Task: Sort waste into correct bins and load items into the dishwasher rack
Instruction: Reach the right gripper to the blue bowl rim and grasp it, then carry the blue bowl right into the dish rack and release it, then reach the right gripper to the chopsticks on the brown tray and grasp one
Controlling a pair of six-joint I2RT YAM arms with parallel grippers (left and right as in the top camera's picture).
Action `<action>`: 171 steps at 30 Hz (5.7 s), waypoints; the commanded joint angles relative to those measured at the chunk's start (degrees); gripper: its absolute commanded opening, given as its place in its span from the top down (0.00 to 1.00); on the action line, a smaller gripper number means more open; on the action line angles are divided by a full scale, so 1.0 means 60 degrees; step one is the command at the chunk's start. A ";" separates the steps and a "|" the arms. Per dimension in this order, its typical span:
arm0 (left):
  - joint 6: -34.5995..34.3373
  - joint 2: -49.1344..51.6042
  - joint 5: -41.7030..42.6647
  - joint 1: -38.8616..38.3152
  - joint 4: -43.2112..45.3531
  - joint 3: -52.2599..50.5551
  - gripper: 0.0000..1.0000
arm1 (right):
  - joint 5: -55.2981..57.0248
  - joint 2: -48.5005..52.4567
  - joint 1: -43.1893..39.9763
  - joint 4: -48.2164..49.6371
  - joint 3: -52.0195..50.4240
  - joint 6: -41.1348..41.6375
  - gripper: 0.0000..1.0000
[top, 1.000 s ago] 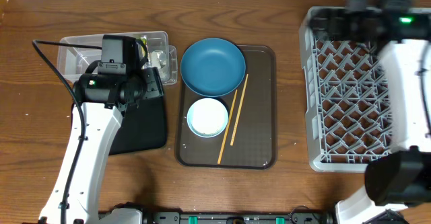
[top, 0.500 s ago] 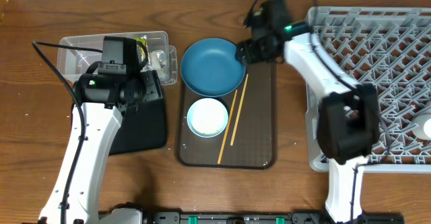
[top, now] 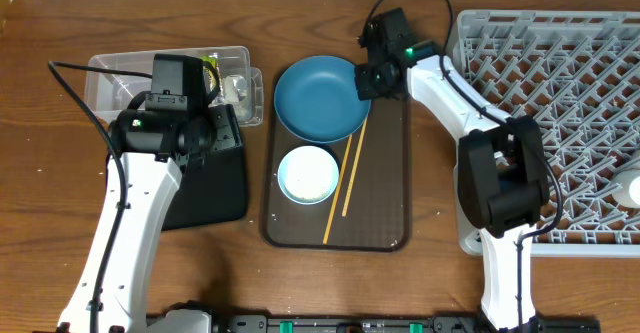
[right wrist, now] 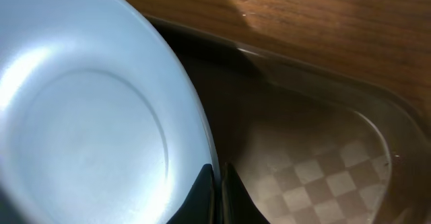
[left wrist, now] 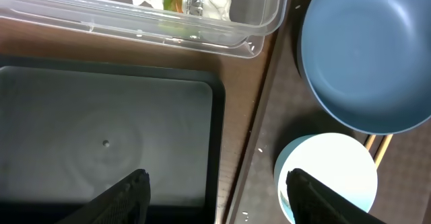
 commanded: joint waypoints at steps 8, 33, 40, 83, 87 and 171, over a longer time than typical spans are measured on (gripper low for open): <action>-0.0051 0.0018 -0.0113 0.0040 -0.0029 -0.0004 0.32 | 0.0229 -0.1883 -0.0896 0.0062 0.0503 -0.0346 0.99; -0.0051 0.0018 -0.0109 0.0040 -0.0029 -0.0004 0.32 | 1.1187 -0.4186 -0.4972 0.3220 0.0474 -0.5461 0.99; -0.0055 0.0018 -0.0109 0.0040 -0.0029 -0.0004 0.32 | 1.1158 -0.3424 -0.5941 0.4401 0.0474 -0.7045 0.99; -0.0270 0.0018 -0.0109 0.0040 -0.0025 -0.0004 0.32 | 1.1045 -0.1734 -0.6910 0.5504 0.0470 -0.7916 0.99; -0.0302 0.0018 -0.0109 0.0040 -0.0025 -0.0004 0.32 | 1.0010 -0.1734 -0.6907 0.5941 0.0470 -1.0189 0.99; -0.0477 0.0022 -0.0186 0.0040 -0.0317 -0.0007 0.21 | 0.0237 -0.2025 0.1614 -0.2222 -0.3082 0.1239 0.54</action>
